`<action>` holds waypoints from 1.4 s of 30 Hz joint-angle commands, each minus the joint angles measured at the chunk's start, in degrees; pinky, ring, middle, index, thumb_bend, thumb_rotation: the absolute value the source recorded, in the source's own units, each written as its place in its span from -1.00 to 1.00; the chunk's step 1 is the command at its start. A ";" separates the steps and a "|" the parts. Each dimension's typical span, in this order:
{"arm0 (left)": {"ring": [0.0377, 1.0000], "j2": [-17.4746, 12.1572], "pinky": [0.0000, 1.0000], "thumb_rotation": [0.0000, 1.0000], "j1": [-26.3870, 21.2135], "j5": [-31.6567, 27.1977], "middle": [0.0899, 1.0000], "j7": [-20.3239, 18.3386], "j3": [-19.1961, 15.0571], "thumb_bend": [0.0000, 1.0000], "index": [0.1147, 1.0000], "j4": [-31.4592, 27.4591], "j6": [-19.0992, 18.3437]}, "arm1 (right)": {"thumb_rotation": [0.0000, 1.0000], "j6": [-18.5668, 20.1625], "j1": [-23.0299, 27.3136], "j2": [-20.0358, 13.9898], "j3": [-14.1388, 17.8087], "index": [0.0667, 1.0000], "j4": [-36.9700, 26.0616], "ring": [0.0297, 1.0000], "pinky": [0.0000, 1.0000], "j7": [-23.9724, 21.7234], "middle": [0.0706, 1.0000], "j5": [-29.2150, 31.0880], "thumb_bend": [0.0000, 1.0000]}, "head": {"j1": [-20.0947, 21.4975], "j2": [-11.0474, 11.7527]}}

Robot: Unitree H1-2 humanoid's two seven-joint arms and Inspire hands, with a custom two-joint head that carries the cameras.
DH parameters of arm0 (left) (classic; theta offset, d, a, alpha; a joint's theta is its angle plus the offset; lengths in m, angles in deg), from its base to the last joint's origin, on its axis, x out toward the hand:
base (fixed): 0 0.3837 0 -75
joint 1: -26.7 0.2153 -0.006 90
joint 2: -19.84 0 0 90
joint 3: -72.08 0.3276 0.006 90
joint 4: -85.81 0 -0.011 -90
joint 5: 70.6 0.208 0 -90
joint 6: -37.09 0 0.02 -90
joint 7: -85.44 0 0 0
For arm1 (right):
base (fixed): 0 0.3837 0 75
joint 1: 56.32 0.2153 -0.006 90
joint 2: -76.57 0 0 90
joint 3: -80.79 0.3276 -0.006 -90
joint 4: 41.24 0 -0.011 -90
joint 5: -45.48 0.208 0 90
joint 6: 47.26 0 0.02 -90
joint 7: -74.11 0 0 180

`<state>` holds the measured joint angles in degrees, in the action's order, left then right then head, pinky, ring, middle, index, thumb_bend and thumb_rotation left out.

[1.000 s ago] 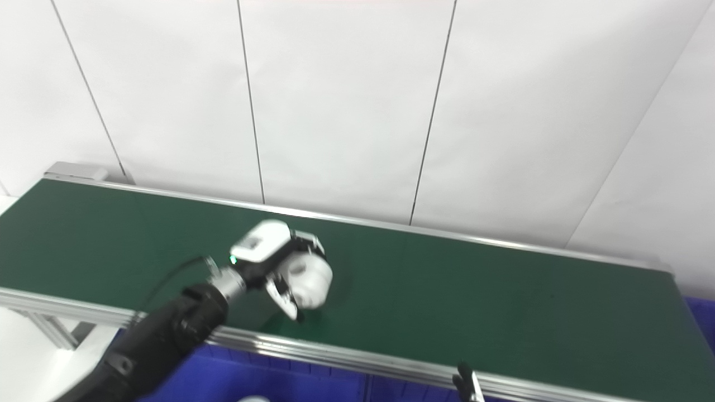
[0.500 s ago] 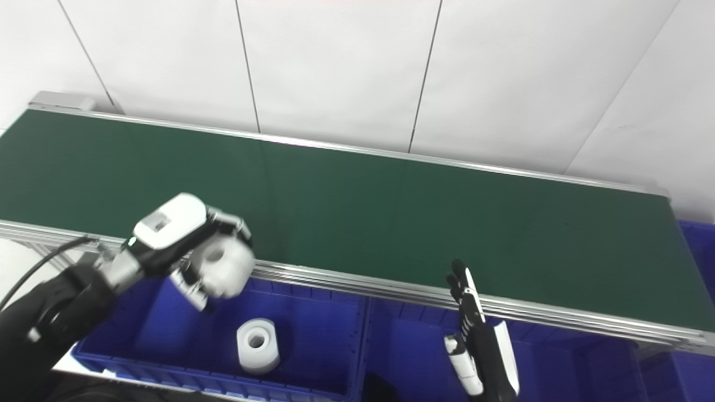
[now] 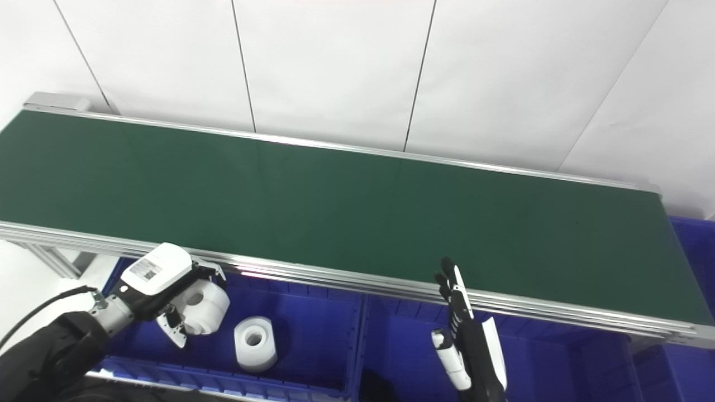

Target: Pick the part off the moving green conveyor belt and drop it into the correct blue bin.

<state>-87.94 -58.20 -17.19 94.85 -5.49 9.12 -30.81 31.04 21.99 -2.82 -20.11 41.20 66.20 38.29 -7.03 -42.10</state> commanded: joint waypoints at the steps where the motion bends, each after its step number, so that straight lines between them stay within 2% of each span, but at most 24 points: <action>1: 0.12 -1.23 -0.03 -0.73 -2.16 1.15 0.21 3.60 -0.43 0.48 0.09 -0.72 -0.68 | 0.95 -1.27 0.19 0.76 0.03 1.00 -1.32 0.94 0.96 0.68 1.00 0.42 0.64 | -0.11 -0.05; 2: 0.29 -1.25 0.15 -0.59 -2.05 2.17 0.34 2.93 -0.38 0.74 0.24 -1.31 -2.07 | 0.95 -1.47 0.20 0.70 0.04 1.00 -1.15 0.94 0.97 0.66 1.00 0.35 0.64 | -0.20 -0.04; 3: 0.54 -1.33 0.48 -0.36 -1.84 3.45 0.54 2.00 -0.25 0.89 0.45 -2.18 -3.75 | 0.96 -1.57 0.24 0.61 0.04 1.00 -1.06 0.94 0.98 0.62 1.00 0.24 0.64 | -0.28 -0.07; 5: 0.83 -1.70 0.88 -0.11 -1.53 5.67 0.80 1.08 0.25 0.99 0.71 -3.29 -5.91 | 0.97 -1.76 0.30 0.50 0.04 1.00 -0.88 0.94 0.98 0.61 1.00 0.05 0.64 | -0.28 -0.07; 8: 0.96 -2.45 0.98 0.08 -1.34 7.92 0.95 1.73 1.25 1.00 0.88 -3.76 -6.83 | 0.97 -1.86 0.38 0.52 0.08 1.00 -0.78 0.93 0.98 0.63 0.99 0.07 0.65 | -0.36 -0.04; 13: 1.00 -3.33 1.00 0.23 -1.02 5.64 1.00 0.26 1.78 1.00 0.99 -4.90 -5.51 | 0.96 -1.85 0.67 0.59 0.13 1.00 -0.46 0.93 0.97 0.63 0.99 0.17 0.65 | -0.45 0.17; 18: 0.99 -3.60 1.00 0.39 -0.42 2.60 1.00 3.86 1.49 1.00 1.00 -7.05 0.01 | 0.96 -2.41 0.80 0.82 -0.06 1.00 -0.25 0.93 0.97 0.90 0.98 -0.37 0.62 | -0.02 0.07; 21: 1.00 -2.99 1.00 0.44 1.59 -3.90 1.00 1.53 0.35 1.00 1.00 -14.34 2.17 | 0.95 -1.88 0.69 1.09 -0.10 0.99 -0.50 0.93 0.97 0.91 0.98 -0.05 0.63 | 0.39 -0.12; 22: 1.00 -2.57 1.00 0.52 2.39 -7.04 1.00 0.86 0.12 1.00 1.00 -17.27 3.08 | 0.95 -1.91 0.71 1.08 -0.15 0.99 -0.52 0.94 0.98 0.90 0.99 -0.09 0.63 | 0.39 -0.12; 24: 1.00 -1.68 1.00 0.46 3.41 -12.55 1.00 0.78 0.40 1.00 1.00 -21.74 4.41 | 0.96 -2.06 0.83 1.08 -0.25 0.99 -0.45 0.94 0.98 0.93 0.99 -0.20 0.61 | 0.77 -0.27; 26: 1.00 0.46 1.00 0.52 4.88 -17.56 1.00 -0.68 -0.01 1.00 1.00 -27.00 4.03 | 0.97 -2.19 1.02 1.16 -0.32 0.99 -0.19 0.94 0.98 1.11 0.98 -0.53 0.62 | 1.32 -0.25; 28: 1.00 2.19 1.00 0.56 5.78 -20.65 1.00 -2.17 -0.66 1.00 1.00 -29.81 3.29 | 0.97 -2.29 1.19 1.31 -0.40 0.98 0.12 0.94 0.98 1.29 0.98 -0.71 0.62 | 2.07 -0.23; 30: 1.00 5.35 0.97 0.55 6.74 -26.69 1.00 -4.30 -0.89 1.00 1.00 -33.44 -0.27 | 0.97 -1.82 1.30 1.60 -0.56 0.98 0.12 0.94 0.98 1.50 0.98 -1.02 0.63 | 3.46 -0.23; 32: 1.00 11.66 0.97 0.55 7.57 -31.72 1.00 -3.95 -1.37 1.00 1.00 -35.37 -3.60 | 0.98 -1.56 1.59 1.95 -0.78 0.98 0.41 0.95 0.99 1.76 0.99 -1.56 0.63 | 6.32 0.11; 34: 1.00 17.51 0.99 0.56 7.48 -33.66 1.00 -2.42 -2.05 1.00 1.00 -33.71 -4.57 | 0.98 -1.54 1.86 2.14 -0.98 0.98 0.84 0.96 0.99 1.86 0.99 -1.83 0.62 | 7.28 0.25; 36: 1.00 21.59 0.92 0.62 6.15 -34.12 1.00 -2.02 -2.50 0.98 1.00 -29.89 -4.74 | 0.98 -2.11 2.15 2.23 -1.15 0.99 1.62 0.98 0.99 2.07 1.00 -2.19 0.62 | 8.69 0.66; 38: 1.00 24.24 0.88 0.69 4.76 -34.55 1.00 -2.39 -3.10 0.94 1.00 -25.30 -4.41 | 0.99 -2.83 2.32 2.54 -1.33 0.98 2.62 0.98 0.99 2.67 1.00 -2.83 0.61 | 10.61 1.30; 40: 1.00 26.38 0.93 0.75 3.85 -36.24 1.00 -2.80 -3.60 0.94 1.00 -20.95 -4.21 | 0.97 -3.26 2.31 2.99 -1.46 0.97 3.55 0.97 0.96 3.48 1.00 -3.63 0.62 | 11.89 1.54; 42: 1.00 27.88 0.96 0.76 3.89 -38.87 1.00 -3.60 -3.99 0.95 1.00 -19.07 -4.96 | 0.98 -3.81 2.27 3.43 -1.55 0.97 4.49 0.97 0.96 4.26 1.00 -4.42 0.61 | 13.14 1.75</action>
<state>-60.74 -53.64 -54.45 91.31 -9.19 -8.67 -36.33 30.57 23.72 -0.20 -21.66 46.52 69.20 34.51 6.14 -40.34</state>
